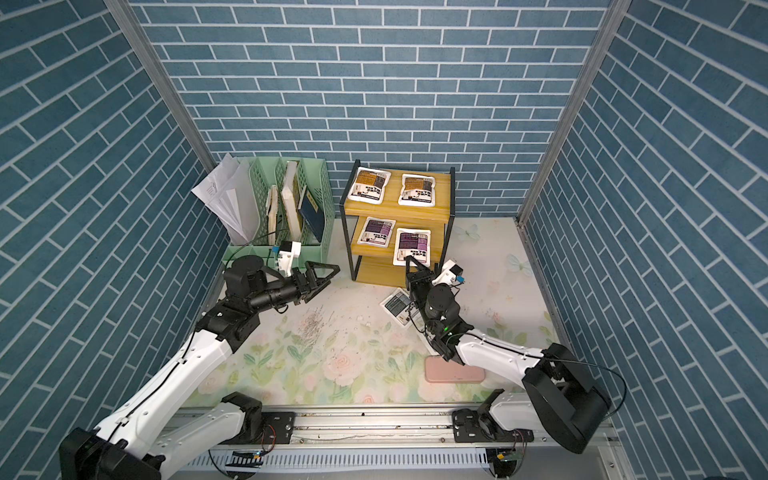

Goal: Place the bagged coffee beans on the shelf by color
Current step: Place the coffee beans on the shelf.

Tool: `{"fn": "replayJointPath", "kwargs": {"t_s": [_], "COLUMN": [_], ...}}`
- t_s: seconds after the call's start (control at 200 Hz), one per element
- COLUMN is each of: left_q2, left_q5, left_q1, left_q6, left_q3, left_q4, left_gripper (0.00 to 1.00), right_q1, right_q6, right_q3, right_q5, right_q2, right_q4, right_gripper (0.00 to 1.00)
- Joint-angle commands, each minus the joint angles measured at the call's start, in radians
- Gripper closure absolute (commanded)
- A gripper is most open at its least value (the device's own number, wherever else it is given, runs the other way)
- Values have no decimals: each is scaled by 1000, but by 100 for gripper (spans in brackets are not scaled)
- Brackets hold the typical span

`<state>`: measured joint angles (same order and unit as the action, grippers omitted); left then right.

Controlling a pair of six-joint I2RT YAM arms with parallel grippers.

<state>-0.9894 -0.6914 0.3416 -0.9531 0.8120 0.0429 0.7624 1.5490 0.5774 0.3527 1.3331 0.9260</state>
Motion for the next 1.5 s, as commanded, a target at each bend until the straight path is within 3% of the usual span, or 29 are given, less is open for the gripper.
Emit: {"fn": "replayJointPath", "kwargs": {"t_s": [0.0, 0.435, 0.825, 1.255, 1.28, 1.39, 1.415, 1.495], "left_q2": [9, 22, 22, 28, 28, 33, 33, 39], "left_q5": [7, 15, 15, 16, 17, 17, 16, 19], "left_q1": [-12, -38, -46, -46, -46, -46, -46, -46], "left_q6": [59, 103, 122, 131, 132, 131, 130, 129], "left_q3": [26, 30, 23, 10, 9, 4, 4, 3], "left_q4": [79, 136, 151, 165, 165, 165, 164, 166], "left_gripper": [3, 3, 3, 3, 3, 3, 3, 3], "right_q1": [-31, -138, -146, -144, -145, -144, -144, -145], "right_q6": [-54, -52, -80, -33, -26, -3, 6, 45], "right_q3": [73, 302, 371, 465, 468, 466, 466, 475], "right_q5": [-26, -73, -7, 21, 19, 1, -5, -24], "right_q2": [71, 277, 275, 219, 215, 196, 194, 183], "right_q4": [-35, -200, -355, -693, -708, -736, -747, -806], "right_gripper": [94, 92, 79, 30, 21, 17, 10, 7]}}
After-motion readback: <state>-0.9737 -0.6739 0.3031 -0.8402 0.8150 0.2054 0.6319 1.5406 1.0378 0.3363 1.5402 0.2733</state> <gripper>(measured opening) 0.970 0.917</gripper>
